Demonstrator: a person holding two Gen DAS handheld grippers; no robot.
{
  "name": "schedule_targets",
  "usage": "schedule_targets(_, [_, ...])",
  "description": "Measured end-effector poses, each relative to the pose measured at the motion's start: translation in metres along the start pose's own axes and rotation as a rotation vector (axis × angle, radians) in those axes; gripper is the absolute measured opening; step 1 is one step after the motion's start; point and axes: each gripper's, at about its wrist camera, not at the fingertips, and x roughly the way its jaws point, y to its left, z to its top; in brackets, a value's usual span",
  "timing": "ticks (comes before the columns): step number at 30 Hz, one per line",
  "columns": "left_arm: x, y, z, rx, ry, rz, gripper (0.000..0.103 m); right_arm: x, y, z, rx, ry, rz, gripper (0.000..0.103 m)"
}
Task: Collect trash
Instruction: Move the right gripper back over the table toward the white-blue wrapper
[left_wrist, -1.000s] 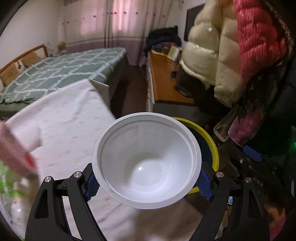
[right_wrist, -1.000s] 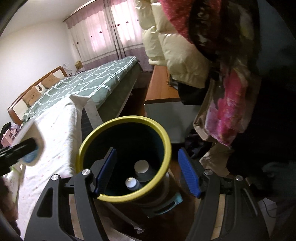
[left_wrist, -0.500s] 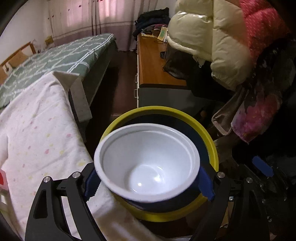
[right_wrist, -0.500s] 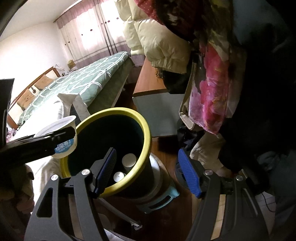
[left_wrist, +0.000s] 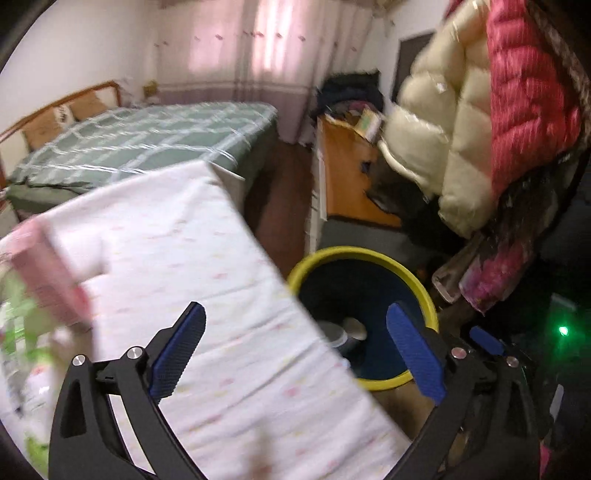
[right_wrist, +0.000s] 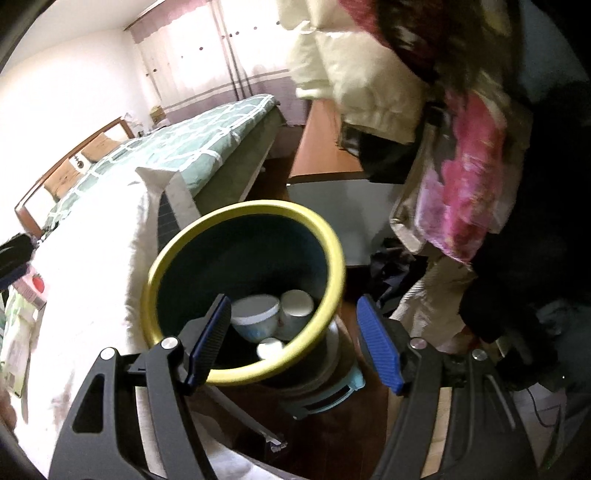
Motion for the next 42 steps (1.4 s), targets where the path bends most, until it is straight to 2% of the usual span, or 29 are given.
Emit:
schedule_targets(6, [-0.077,0.066,-0.028,-0.074,-0.115,0.173,0.098,-0.003,0.039,-0.001,-0.065,0.002,0.041,0.067])
schedule_targets(8, [-0.105,0.095,-0.041,-0.126,-0.143,0.235,0.098,-0.004,0.057,-0.001,-0.092,0.003,0.061,0.067])
schedule_targets(12, [-0.154,0.149,-0.066,-0.23,-0.193,0.341,0.098,-0.009,0.102,-0.008,-0.17,0.003,0.107,0.067])
schedule_targets(19, [-0.211,0.218,-0.107,-0.326,-0.241,0.501,0.098,-0.019,0.193,-0.027,-0.312,0.011,0.216,0.067])
schedule_targets(25, [-0.242,0.259,-0.137,-0.408,-0.268,0.574,0.098,-0.04,0.267,-0.048,-0.425,-0.001,0.333,0.067])
schedule_targets(31, [-0.27,0.274,-0.156,-0.427,-0.312,0.629,0.098,-0.057,0.342,-0.068,-0.539,-0.01,0.445,0.067])
schedule_targets(34, [-0.279,0.279,-0.16,-0.423,-0.32,0.661,0.098,-0.058,0.377,-0.075,-0.585,0.018,0.51,0.067])
schedule_targets(42, [-0.285,0.294,-0.168,-0.421,-0.306,0.715,0.098,-0.052,0.467,-0.093,-0.738,0.069,0.568,0.061])
